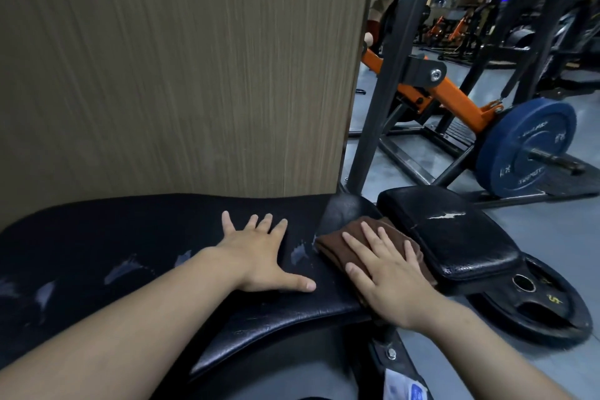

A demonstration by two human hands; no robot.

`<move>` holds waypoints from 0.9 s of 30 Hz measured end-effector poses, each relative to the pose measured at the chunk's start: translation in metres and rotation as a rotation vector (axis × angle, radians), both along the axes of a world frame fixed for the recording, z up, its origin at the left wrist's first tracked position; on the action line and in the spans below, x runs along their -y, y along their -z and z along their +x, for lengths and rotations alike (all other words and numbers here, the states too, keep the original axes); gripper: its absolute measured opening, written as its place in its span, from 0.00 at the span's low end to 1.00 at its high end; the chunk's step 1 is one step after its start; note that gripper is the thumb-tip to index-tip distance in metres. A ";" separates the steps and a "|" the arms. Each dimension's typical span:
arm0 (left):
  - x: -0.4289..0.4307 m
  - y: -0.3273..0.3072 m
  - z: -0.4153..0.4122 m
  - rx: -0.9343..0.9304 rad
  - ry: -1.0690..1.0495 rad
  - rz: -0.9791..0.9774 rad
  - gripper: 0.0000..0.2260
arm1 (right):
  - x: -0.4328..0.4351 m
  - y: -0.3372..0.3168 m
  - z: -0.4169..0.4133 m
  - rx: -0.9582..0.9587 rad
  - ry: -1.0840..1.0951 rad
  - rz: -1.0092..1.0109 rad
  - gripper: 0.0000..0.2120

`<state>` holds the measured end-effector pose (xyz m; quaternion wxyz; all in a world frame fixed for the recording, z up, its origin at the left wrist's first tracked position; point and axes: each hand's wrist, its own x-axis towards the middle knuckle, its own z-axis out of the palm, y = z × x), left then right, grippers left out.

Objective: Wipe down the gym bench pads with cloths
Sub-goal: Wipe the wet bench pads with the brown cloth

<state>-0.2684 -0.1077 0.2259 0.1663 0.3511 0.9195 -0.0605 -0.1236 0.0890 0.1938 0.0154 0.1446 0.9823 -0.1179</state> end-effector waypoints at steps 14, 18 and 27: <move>-0.005 0.016 -0.002 -0.023 0.016 -0.040 0.60 | -0.048 -0.002 -0.124 0.059 0.108 -0.015 0.28; -0.007 0.014 -0.002 -0.014 0.019 -0.060 0.60 | -0.047 -0.001 -0.133 0.045 0.110 0.000 0.27; -0.008 0.009 0.002 -0.001 -0.006 -0.060 0.59 | -0.025 -0.001 -0.101 0.031 0.054 0.029 0.26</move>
